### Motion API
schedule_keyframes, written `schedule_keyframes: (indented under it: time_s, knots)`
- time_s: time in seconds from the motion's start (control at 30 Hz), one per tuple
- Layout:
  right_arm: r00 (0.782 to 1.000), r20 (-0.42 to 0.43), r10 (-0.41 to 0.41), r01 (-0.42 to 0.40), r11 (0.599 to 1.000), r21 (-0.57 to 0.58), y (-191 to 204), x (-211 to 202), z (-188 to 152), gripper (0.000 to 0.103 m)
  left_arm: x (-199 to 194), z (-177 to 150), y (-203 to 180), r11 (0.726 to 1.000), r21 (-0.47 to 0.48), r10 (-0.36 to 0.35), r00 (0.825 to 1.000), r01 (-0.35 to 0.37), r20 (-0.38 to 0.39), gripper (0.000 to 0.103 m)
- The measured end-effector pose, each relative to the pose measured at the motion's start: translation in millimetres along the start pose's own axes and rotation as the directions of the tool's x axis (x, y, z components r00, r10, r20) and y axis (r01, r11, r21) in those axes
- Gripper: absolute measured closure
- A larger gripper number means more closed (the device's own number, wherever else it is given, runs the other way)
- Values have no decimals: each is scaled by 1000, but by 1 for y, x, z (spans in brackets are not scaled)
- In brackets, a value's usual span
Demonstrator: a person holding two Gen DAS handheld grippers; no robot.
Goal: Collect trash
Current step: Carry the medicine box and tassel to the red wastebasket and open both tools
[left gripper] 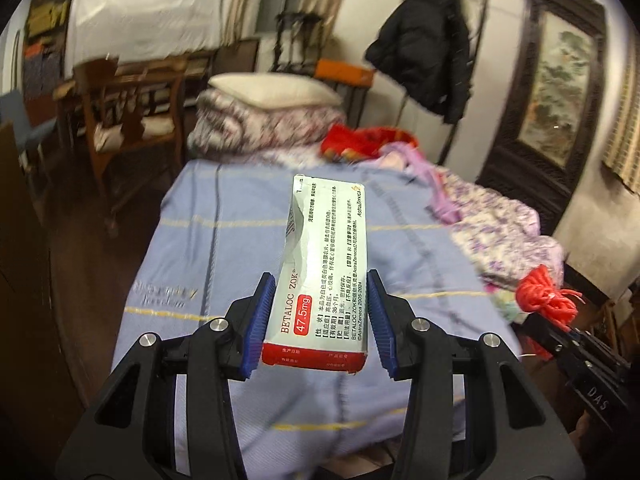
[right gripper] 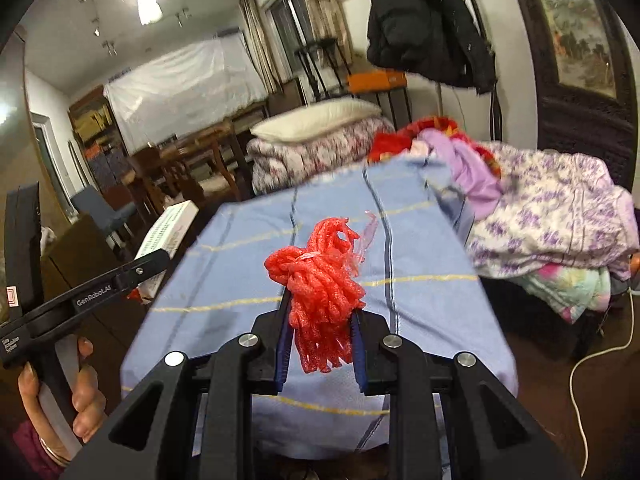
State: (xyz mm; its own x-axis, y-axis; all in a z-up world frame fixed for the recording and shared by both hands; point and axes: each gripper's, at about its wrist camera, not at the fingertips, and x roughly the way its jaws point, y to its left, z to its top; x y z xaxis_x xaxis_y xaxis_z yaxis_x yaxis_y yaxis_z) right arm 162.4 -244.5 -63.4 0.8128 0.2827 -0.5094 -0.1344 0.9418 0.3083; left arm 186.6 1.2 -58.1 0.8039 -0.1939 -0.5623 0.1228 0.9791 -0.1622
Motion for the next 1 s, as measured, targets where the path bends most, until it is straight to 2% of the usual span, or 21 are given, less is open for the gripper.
schedule_keyframes:
  time_s: [0.17,0.33,0.47,0.67,0.87,1.0]
  knots:
    - [995,100,15,-13,1000,-21,5,-63,7,78,-53,5,-39,997,68,-38,996,33,81,57]
    - [982,184,43,-39,999,-27,9,-130,8,78,-111,0,-69,992,119,-68,984,49,166,57]
    - [971,235,51,-39,998,-55,16,-178,2,78,-166,-10,-91,986,161,-89,966,51,244,57]
    - [947,318,41,-2,992,-124,31,-243,-7,77,-224,-30,-123,970,239,-119,938,41,325,57]
    - [922,386,18,44,988,-151,36,-281,-7,77,-241,-33,-143,954,296,-150,920,39,362,57]
    - [924,382,-22,86,985,-151,26,-287,-7,77,-232,-32,-150,950,306,-166,926,58,339,57]
